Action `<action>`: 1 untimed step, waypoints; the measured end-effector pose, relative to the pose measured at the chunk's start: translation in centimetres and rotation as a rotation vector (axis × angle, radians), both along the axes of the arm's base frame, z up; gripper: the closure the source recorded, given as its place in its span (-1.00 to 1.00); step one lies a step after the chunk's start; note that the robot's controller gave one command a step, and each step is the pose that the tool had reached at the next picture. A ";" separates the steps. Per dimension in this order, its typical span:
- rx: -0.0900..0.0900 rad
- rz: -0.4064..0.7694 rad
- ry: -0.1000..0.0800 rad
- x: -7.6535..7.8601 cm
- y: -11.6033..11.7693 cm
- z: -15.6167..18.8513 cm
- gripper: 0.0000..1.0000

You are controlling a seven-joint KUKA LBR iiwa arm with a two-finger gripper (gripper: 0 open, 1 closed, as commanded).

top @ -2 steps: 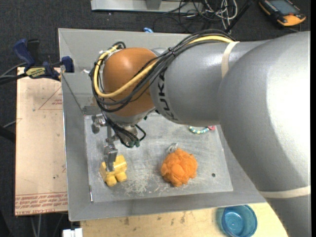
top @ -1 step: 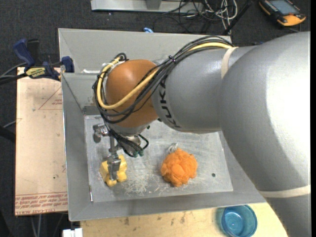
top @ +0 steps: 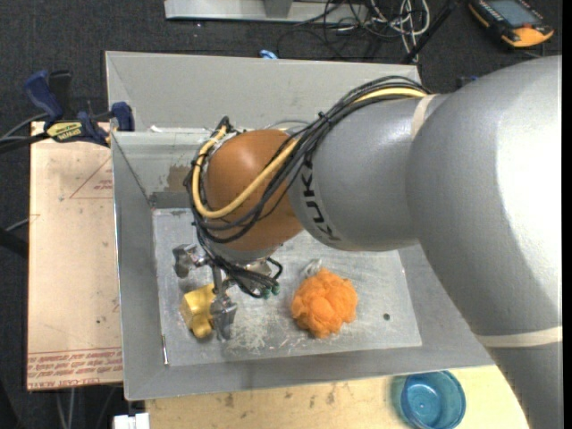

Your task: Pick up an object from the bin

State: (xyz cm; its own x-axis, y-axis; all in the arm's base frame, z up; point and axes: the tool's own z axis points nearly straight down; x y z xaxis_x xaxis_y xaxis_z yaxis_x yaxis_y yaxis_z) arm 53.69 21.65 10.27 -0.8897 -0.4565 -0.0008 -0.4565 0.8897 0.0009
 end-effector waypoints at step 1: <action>0.000 -0.013 0.002 -0.4 -0.9 -3.4 -1.00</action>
Offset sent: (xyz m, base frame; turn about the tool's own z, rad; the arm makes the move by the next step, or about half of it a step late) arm -0.0111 -0.0056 -0.0327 0.0966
